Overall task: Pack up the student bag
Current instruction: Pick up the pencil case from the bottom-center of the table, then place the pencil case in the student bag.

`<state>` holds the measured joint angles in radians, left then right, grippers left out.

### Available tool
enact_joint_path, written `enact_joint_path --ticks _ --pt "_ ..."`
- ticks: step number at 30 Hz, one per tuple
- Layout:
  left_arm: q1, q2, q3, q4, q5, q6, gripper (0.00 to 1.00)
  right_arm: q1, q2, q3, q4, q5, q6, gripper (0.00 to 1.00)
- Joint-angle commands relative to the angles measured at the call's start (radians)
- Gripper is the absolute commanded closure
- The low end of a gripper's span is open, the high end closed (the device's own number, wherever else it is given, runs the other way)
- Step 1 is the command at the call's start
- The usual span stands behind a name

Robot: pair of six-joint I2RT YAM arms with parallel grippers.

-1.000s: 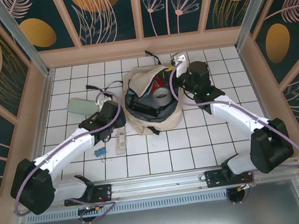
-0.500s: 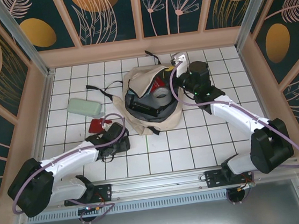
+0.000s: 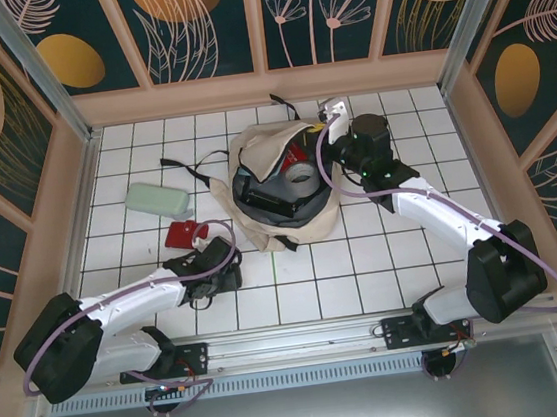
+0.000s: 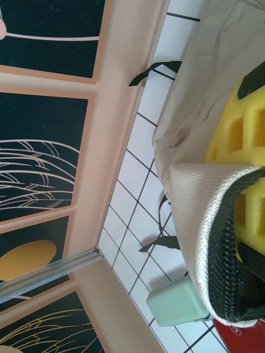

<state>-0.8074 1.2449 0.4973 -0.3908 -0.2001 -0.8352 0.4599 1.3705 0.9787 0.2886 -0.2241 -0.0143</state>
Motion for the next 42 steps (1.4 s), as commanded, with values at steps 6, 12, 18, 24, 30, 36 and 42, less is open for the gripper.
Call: enact_joint_path --ticks 6,12,18,24,30,36,42 --pt "-0.042 0.049 -0.016 0.035 0.025 -0.005 0.41 -0.001 -0.029 0.012 0.093 -0.003 0.027 1.0" --pt "-0.049 0.087 -0.008 0.046 0.027 0.0 0.47 -0.001 -0.029 0.01 0.093 0.002 0.025 1.0" --pt "-0.048 0.045 0.057 -0.025 -0.012 0.013 0.54 0.0 -0.029 0.006 0.096 0.012 0.022 1.0" --pt "-0.049 0.013 0.166 -0.087 -0.033 0.031 0.55 0.0 -0.031 0.0 0.1 0.017 0.024 1.0" --pt "-0.049 0.035 0.322 -0.099 -0.07 0.084 0.55 -0.002 -0.039 -0.008 0.106 0.026 0.024 1.0" --pt "-0.049 0.152 0.514 -0.048 -0.101 0.174 0.55 -0.001 -0.048 -0.027 0.115 0.026 0.032 1.0" --pt "-0.048 0.286 0.656 -0.004 -0.119 0.253 0.55 -0.001 -0.062 -0.034 0.113 0.032 0.03 1.0"
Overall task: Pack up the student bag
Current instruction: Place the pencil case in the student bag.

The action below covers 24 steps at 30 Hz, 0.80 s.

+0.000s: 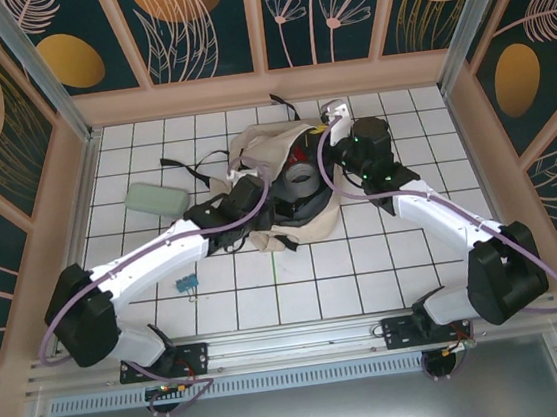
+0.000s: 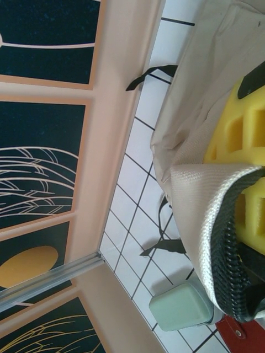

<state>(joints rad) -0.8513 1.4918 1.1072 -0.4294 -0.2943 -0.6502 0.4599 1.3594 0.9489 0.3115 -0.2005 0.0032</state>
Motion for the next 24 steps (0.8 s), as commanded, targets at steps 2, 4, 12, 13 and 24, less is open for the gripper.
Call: enact_joint_path --ticks 2,4,12,13,24 --pt "-0.004 0.087 0.077 0.046 0.01 0.08 0.56 -0.001 -0.052 -0.002 0.087 0.009 0.011 1.0" --pt "-0.005 0.125 0.097 0.049 0.041 0.084 0.56 0.0 -0.054 -0.004 0.09 0.01 0.009 1.0" --pt "-0.005 0.188 0.078 0.099 0.096 0.073 0.56 -0.002 -0.038 -0.002 0.097 0.004 0.013 1.0" --pt "-0.005 0.203 0.074 0.108 0.099 0.071 0.56 -0.003 -0.036 -0.002 0.098 0.003 0.013 1.0" --pt "0.005 0.364 0.102 0.076 -0.008 0.058 0.56 -0.001 -0.043 -0.004 0.097 -0.004 0.014 1.0"
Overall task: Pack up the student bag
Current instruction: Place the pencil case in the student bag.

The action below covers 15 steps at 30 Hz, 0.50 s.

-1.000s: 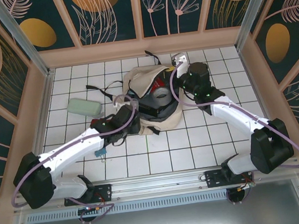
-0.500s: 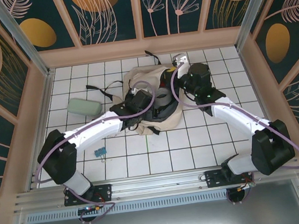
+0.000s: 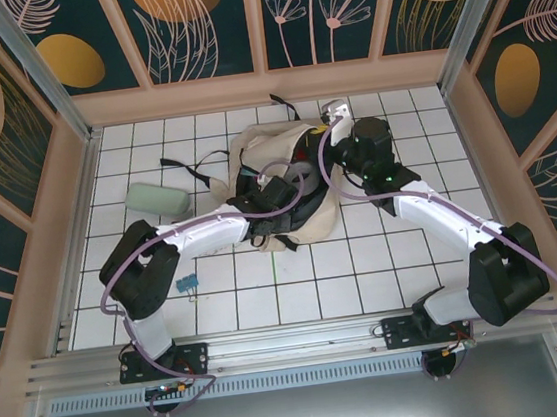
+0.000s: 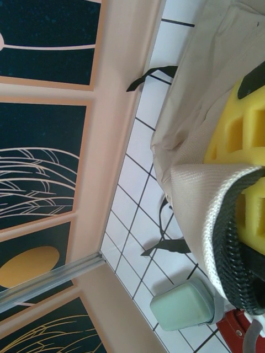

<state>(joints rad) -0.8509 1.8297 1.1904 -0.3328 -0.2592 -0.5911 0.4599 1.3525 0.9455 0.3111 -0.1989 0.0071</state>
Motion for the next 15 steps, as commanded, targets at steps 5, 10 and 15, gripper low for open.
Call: enact_joint_path --ticks 5,10,15 --pt "0.01 0.017 -0.023 -0.014 -0.043 -0.024 0.55 -0.001 -0.032 -0.002 0.101 -0.01 0.011 1.0" --pt "0.01 -0.044 -0.048 -0.003 -0.068 -0.064 0.54 -0.001 -0.031 0.0 0.098 -0.011 0.014 1.0" --pt "0.01 -0.081 -0.06 -0.008 -0.075 -0.086 0.5 -0.001 -0.029 0.001 0.1 -0.011 0.014 1.0"
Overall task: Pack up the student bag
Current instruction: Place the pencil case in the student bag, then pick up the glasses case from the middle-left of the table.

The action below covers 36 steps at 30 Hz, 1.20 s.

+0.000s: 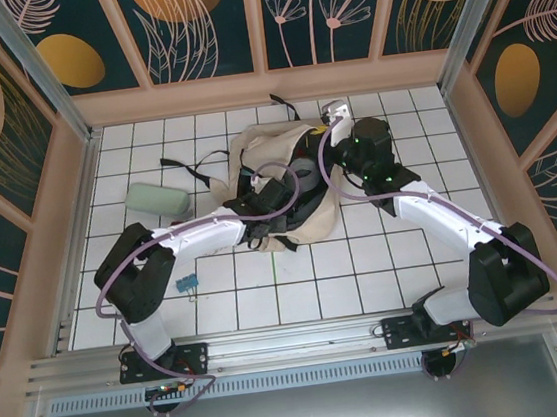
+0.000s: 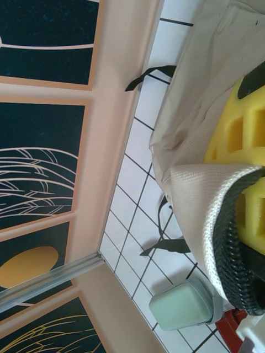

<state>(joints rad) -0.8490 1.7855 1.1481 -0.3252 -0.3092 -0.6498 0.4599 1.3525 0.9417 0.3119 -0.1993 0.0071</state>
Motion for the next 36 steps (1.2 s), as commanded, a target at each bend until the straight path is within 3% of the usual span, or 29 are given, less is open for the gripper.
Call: enact_joint_path --ticks 1,8,18,21,27,36 --pt "0.007 -0.036 -0.019 -0.008 -0.015 -0.024 0.46 0.0 -0.029 0.005 0.099 -0.013 0.015 1.0" --pt "0.007 -0.065 -0.022 0.018 0.017 -0.012 0.31 -0.001 -0.033 0.005 0.097 -0.013 0.014 1.0" --pt "0.05 -0.243 -0.017 -0.041 -0.039 -0.013 0.24 0.002 -0.036 0.005 0.098 -0.026 0.021 1.0" --pt "0.12 -0.293 -0.045 -0.04 -0.033 -0.029 0.24 0.009 -0.04 0.006 0.096 -0.032 0.02 1.0" --pt "0.256 -0.35 -0.093 -0.05 -0.152 -0.093 0.05 0.027 -0.047 0.005 0.094 -0.032 0.014 1.0" --pt "0.574 -0.314 -0.169 0.049 -0.06 -0.278 0.05 0.04 -0.049 0.005 0.098 -0.039 0.019 1.0"
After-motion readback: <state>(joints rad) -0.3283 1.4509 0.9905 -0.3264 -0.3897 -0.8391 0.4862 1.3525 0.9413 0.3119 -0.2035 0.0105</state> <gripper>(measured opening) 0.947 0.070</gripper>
